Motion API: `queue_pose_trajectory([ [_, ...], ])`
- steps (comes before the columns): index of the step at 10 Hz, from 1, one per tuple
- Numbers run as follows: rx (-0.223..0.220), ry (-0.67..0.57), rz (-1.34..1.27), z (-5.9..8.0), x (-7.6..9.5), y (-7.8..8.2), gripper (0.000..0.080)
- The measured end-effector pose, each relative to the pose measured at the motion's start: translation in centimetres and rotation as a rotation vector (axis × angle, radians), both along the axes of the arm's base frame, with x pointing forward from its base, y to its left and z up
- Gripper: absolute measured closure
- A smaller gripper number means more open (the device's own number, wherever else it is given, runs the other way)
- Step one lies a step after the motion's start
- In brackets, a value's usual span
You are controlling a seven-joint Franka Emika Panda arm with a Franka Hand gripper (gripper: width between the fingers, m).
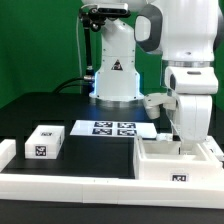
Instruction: Assemble cabinet
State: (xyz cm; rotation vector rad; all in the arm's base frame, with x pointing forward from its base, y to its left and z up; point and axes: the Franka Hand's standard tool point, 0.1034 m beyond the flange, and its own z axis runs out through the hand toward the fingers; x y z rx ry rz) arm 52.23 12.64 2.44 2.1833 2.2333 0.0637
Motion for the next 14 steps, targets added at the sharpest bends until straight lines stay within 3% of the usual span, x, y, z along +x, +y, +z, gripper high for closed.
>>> queue_pose_trajectory([
  [3,-0.001,0.001,-0.001,0.1,0.0,-0.1,0.0151],
  [6,-0.030,-0.007,-0.020,4.1,-0.6,-0.5,0.0151],
  [7,-0.030,-0.018,-0.035,5.3,-1.5,0.0,0.0151],
  [8,-0.031,-0.010,-0.041,5.6,-3.1,0.7,0.0151],
  [12,0.005,0.001,-0.061,4.4,-7.1,5.7,0.0151],
  [14,0.009,0.030,-0.062,2.6,-8.0,6.0,0.0151],
])
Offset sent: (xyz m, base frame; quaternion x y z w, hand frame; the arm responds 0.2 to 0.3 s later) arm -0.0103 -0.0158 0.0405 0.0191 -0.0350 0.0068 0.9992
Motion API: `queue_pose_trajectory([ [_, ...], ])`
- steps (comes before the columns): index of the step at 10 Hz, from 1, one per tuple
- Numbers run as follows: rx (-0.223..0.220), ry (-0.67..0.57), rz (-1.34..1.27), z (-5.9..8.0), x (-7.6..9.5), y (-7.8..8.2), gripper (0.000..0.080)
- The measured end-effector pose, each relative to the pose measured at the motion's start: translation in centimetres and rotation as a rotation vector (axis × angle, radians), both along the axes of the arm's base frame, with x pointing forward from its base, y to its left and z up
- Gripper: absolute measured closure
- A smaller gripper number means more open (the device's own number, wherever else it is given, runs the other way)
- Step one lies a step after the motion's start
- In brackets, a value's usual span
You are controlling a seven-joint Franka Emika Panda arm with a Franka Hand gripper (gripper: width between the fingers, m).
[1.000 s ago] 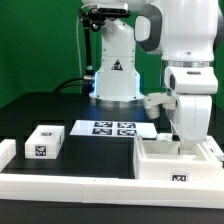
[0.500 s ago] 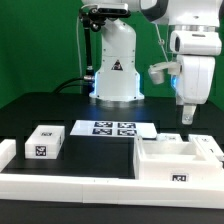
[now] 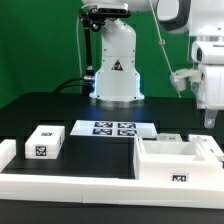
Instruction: Assemble cabinet
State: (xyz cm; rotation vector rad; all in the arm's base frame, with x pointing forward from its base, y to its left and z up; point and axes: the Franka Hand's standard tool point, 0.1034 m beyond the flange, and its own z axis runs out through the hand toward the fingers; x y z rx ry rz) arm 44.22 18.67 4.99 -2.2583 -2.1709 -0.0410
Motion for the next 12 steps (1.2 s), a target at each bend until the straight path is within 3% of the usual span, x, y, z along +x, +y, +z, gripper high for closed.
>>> queue_pose_trajectory([
  [5,0.008,0.049,-0.022,-3.3,-0.4,-0.3,0.0151],
  [8,0.015,0.045,-0.026,-3.4,0.0,0.6,0.0151],
  [10,0.014,0.047,-0.028,-3.5,0.0,0.5,0.0424],
  [11,0.014,0.047,-0.028,-3.5,0.0,0.4,0.0424],
  [12,0.014,0.047,-0.029,-3.5,0.0,0.4,0.0602],
])
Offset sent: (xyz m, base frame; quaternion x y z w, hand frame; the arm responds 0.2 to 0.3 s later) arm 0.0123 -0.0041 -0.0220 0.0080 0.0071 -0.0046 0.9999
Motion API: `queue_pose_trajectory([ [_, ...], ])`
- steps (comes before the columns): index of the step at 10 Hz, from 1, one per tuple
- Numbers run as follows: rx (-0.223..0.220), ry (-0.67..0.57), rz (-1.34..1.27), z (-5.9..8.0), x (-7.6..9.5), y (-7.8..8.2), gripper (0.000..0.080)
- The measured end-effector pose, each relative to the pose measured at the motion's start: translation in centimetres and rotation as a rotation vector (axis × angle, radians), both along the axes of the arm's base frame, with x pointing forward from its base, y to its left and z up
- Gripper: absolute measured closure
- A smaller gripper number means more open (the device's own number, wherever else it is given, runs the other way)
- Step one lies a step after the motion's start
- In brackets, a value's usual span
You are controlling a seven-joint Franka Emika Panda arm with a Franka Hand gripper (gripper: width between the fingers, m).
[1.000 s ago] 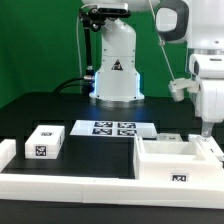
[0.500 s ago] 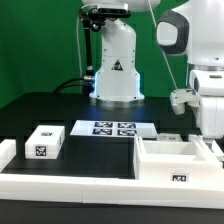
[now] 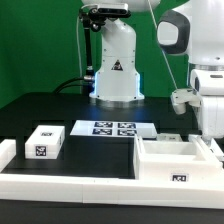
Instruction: Assemble cabinet
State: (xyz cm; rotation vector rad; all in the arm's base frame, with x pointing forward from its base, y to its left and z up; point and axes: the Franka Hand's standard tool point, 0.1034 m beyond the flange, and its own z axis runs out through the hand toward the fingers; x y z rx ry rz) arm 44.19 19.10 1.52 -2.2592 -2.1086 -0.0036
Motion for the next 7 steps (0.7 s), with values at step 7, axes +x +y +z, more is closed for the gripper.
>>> queue_pose_trajectory([
  [7,0.000,0.000,-0.001,0.00,0.02,-0.02,0.0739],
])
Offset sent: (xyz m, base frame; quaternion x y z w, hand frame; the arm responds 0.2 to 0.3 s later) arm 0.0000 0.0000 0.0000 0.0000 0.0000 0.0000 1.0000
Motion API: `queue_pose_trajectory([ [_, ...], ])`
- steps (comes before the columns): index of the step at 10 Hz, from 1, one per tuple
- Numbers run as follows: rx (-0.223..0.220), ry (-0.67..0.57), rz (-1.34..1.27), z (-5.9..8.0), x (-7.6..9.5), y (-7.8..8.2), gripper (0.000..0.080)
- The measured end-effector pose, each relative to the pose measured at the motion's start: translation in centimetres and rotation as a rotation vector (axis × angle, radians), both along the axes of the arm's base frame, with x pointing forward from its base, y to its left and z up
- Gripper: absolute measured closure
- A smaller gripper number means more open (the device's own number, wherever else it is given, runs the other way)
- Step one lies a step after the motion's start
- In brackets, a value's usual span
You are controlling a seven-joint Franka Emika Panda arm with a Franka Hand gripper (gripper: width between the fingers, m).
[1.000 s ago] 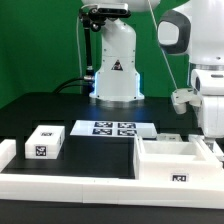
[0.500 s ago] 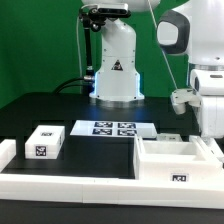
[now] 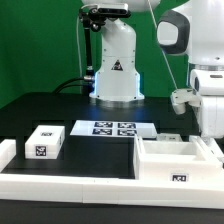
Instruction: Assemble cabinet
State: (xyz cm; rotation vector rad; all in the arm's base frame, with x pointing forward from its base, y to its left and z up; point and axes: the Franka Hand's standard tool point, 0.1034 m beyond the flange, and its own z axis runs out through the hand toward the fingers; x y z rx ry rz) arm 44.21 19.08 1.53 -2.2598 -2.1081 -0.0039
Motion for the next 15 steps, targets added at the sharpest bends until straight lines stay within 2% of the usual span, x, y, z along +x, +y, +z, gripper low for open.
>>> queue_pose_trajectory([
  [2,-0.006,0.003,0.006,0.3,0.0,-0.2,0.0738],
  [5,-0.039,-0.015,0.011,3.5,-0.7,-1.6,0.0738],
  [7,-0.062,-0.021,0.011,5.4,-1.4,-3.6,0.0738],
  [8,-0.064,-0.020,0.004,5.4,-1.9,-4.1,0.0738],
  [13,-0.064,-0.014,0.003,5.1,-2.0,-4.1,0.0738],
  [15,-0.065,-0.016,-0.010,5.2,-1.5,-4.6,0.0738],
])
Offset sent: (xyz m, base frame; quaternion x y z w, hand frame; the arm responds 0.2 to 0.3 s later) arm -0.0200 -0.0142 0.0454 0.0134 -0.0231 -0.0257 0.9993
